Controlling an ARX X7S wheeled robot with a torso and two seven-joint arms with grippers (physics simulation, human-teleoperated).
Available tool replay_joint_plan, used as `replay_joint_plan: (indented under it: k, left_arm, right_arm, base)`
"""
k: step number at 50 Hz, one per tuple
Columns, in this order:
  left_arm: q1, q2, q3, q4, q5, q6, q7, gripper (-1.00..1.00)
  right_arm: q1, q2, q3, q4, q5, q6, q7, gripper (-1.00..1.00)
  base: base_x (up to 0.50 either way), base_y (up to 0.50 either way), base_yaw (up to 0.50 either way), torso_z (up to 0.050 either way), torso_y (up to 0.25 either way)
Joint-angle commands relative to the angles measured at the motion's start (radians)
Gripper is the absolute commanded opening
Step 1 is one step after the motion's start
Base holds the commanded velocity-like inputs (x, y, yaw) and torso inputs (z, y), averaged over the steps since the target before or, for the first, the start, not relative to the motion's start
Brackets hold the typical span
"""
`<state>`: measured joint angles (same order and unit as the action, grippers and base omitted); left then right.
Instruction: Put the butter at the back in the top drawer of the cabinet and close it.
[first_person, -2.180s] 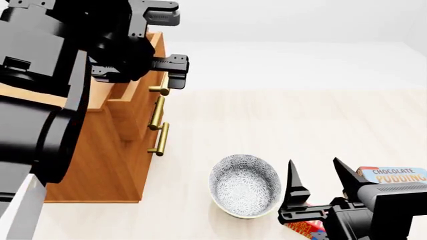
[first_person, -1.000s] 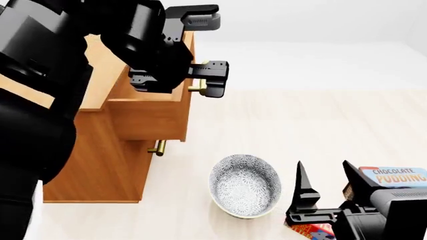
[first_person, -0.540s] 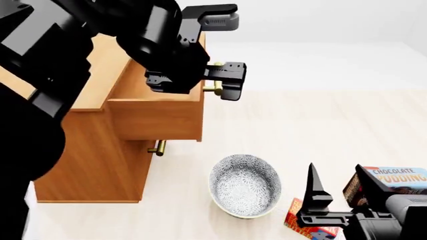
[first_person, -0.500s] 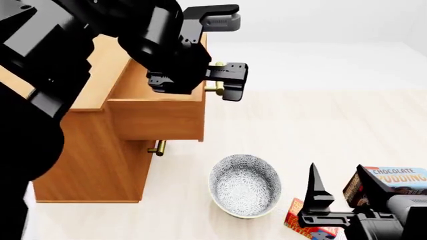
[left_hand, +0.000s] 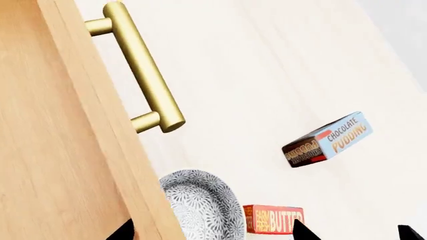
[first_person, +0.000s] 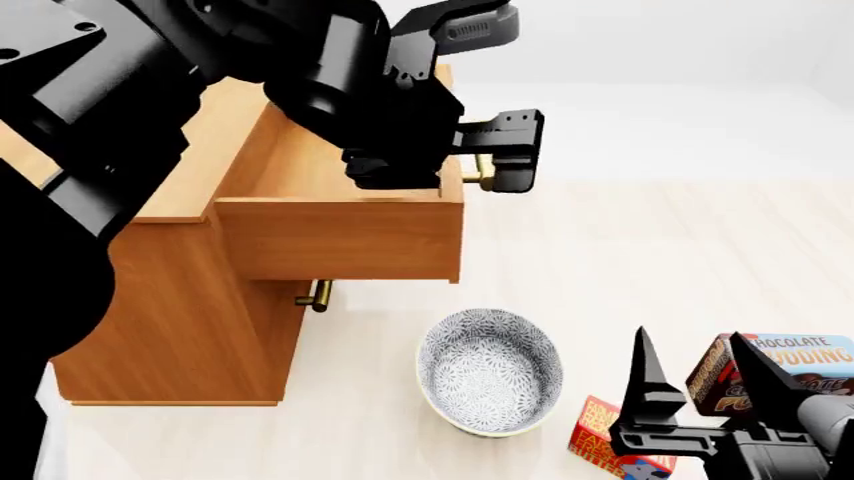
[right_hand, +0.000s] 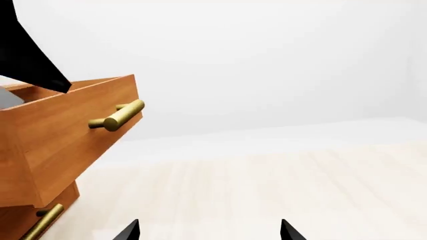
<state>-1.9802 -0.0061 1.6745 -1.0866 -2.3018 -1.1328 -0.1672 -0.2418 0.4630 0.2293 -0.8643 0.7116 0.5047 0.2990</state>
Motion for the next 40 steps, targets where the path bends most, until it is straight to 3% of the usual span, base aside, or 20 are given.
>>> replay_joint_plan:
  k: [1, 31, 40]
  left_arm:
    - [-0.007, 0.006, -0.032, 0.017, -0.085, 0.051, 0.06, 1.0]
    - [-0.042, 0.004, -0.029, 0.026, -0.082, 0.044, 0.156, 1.0]
    - [-0.084, -0.132, -0.077, 0.245, -0.127, 0.118, 0.013, 1.0]
  right_arm:
    - [-0.006, 0.003, 0.008, 0.0, 0.009, -0.006, 0.003, 1.0]
    - [-0.017, 0.012, 0.017, 0.005, 0.022, -0.024, 0.004, 1.0]
    - [-0.01, 0.017, 0.011, 0.004, 0.027, -0.02, 0.008, 1.0]
  base:
    - [0.0, 0.0, 0.0, 0.0, 0.0]
    - [0.0, 0.0, 0.0, 0.0, 0.0]
    - [0.0, 0.0, 0.0, 0.0, 0.0]
